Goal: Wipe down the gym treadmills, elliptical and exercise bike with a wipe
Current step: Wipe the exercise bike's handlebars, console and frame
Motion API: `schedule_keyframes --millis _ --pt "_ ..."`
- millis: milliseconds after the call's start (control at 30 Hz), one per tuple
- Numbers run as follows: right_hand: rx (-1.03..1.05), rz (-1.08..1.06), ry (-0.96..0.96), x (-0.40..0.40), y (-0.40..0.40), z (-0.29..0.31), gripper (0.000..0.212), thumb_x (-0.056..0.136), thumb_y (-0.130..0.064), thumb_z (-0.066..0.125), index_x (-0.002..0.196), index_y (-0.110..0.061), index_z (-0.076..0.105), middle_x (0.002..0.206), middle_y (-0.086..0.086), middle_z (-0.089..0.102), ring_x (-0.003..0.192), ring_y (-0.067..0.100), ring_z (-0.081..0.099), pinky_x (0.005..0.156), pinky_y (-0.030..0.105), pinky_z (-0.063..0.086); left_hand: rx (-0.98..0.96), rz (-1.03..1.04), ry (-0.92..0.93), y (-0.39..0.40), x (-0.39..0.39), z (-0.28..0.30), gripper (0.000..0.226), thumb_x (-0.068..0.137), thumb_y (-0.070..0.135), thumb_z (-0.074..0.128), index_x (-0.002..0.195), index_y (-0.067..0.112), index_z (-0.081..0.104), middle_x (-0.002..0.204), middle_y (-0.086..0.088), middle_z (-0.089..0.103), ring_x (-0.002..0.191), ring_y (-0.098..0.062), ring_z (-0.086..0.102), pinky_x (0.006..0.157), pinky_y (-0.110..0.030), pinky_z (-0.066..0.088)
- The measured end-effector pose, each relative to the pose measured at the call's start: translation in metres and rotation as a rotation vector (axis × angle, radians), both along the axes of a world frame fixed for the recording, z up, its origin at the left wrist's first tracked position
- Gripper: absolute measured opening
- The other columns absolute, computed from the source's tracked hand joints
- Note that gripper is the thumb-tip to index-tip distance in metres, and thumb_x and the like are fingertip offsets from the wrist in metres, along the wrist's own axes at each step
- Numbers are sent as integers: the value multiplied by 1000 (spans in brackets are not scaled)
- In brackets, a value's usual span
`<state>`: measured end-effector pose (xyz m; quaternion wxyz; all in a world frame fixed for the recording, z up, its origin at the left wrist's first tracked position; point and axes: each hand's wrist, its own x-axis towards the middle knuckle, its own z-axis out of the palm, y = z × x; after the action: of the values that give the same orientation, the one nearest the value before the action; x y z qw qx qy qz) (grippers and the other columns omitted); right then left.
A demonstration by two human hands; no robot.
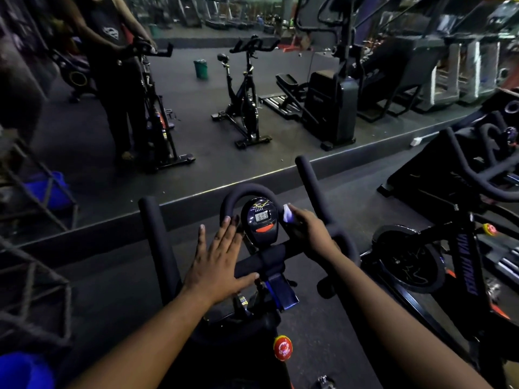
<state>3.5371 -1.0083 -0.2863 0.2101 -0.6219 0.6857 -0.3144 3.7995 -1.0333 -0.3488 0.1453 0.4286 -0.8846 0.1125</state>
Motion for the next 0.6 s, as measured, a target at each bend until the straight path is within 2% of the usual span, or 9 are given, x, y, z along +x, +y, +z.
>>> schedule_keyframes --millis 33,100,200,267,300,400,467,533,600 --pt "-34 7 34 -1 -1 -5 30 98 -23 59 127 -20 65 119 10 67 111 25 63 98 44 50 2 1 -1 0 1 0 110 80 86 41 149 0 46 167 -15 14 158 -26 5 119 -70 11" --pt "-57 -15 80 -1 5 -8 21 91 -23 65 109 -17 72 92 6 67 88 24 67 79 45 54 -2 -2 4 0 1 0 110 79 86 42 149 1 45 167 -15 17 158 -26 5 119 -70 12" --pt "-192 -130 93 -2 17 -1 22 83 -24 64 99 -15 76 81 3 69 79 21 67 70 39 53 20 -1 -10 -2 1 2 112 79 87 42 152 2 41 168 -15 18 158 -25 2 119 -70 11" --pt "-282 -219 32 1 11 -1 24 86 -19 63 104 -12 77 90 7 75 85 19 69 76 32 53 42 -6 -25 -1 0 3 113 79 88 40 152 2 41 167 -14 14 158 -25 -2 120 -69 9" --pt "-292 -210 -21 4 6 0 26 91 -14 64 114 -12 75 104 7 77 98 16 69 84 24 51 44 -8 -26 -1 0 3 113 79 88 40 152 2 41 167 -14 14 158 -25 -3 120 -70 9" --pt "-142 7 -151 20 0 -9 39 104 -25 55 143 -17 57 149 5 53 143 17 44 113 19 32 2 -12 -7 0 1 2 111 77 86 42 147 0 48 164 -17 27 158 -27 7 117 -72 18" --pt "-107 55 -120 22 4 -16 40 107 -29 48 146 -20 54 155 4 45 146 14 36 112 13 26 -11 -15 5 0 1 2 111 77 86 43 146 -2 48 164 -16 24 157 -27 10 115 -72 22" --pt "-135 18 -26 16 6 -22 38 106 -27 53 144 -26 55 149 2 54 138 12 47 103 9 32 7 -10 6 0 0 2 112 77 86 42 148 -1 46 164 -15 19 157 -27 9 115 -72 23" --pt "-142 11 91 11 7 -23 43 100 -23 60 143 -28 53 141 -2 61 128 12 57 98 15 39 28 -11 0 -1 0 2 111 77 86 42 147 0 48 164 -15 25 157 -26 7 115 -73 23"
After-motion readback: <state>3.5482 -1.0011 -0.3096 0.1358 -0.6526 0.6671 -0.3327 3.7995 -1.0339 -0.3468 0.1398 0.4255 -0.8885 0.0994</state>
